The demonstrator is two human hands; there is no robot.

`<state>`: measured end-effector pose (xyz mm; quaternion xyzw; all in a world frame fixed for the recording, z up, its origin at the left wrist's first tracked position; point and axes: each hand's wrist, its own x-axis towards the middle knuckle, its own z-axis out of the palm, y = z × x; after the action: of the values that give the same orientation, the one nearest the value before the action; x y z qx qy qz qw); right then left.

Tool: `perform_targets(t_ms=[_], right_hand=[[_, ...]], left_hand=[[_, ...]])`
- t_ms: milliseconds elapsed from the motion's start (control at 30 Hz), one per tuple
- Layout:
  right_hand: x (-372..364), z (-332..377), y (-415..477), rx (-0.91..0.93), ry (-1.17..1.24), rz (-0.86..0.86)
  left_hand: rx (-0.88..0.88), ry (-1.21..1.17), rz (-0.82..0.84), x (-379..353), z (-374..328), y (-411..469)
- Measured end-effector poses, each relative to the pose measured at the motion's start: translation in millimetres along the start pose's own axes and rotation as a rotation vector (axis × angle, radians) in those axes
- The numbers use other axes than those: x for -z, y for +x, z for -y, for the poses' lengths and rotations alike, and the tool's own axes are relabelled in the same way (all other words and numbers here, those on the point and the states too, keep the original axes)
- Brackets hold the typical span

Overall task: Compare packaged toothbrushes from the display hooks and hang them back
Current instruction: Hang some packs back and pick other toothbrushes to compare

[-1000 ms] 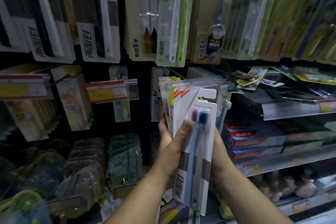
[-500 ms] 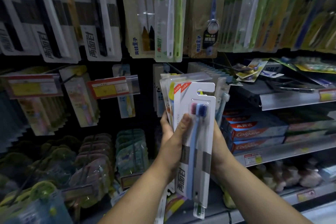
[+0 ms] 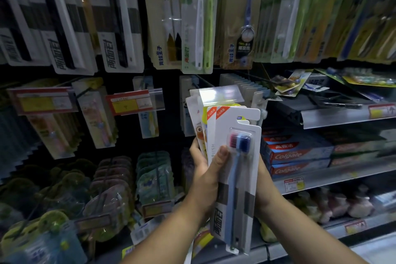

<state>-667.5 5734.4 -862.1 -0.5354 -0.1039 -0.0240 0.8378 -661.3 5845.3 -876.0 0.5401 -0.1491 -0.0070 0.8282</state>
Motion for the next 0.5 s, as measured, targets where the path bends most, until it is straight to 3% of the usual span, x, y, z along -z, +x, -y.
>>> perform_targets(t_ms=[300, 500], right_hand=[[-7.2, 8.5, -21.6, -0.033, 0.004, -0.034], [-20.0, 15.8, -39.3, -0.016, -0.019, 0.04]], left_hand=[[-0.004, -0.014, -0.007, -5.2, -7.5, -20.3], [0.005, -0.037, 0.009, 0.1, -13.5, -39.1]])
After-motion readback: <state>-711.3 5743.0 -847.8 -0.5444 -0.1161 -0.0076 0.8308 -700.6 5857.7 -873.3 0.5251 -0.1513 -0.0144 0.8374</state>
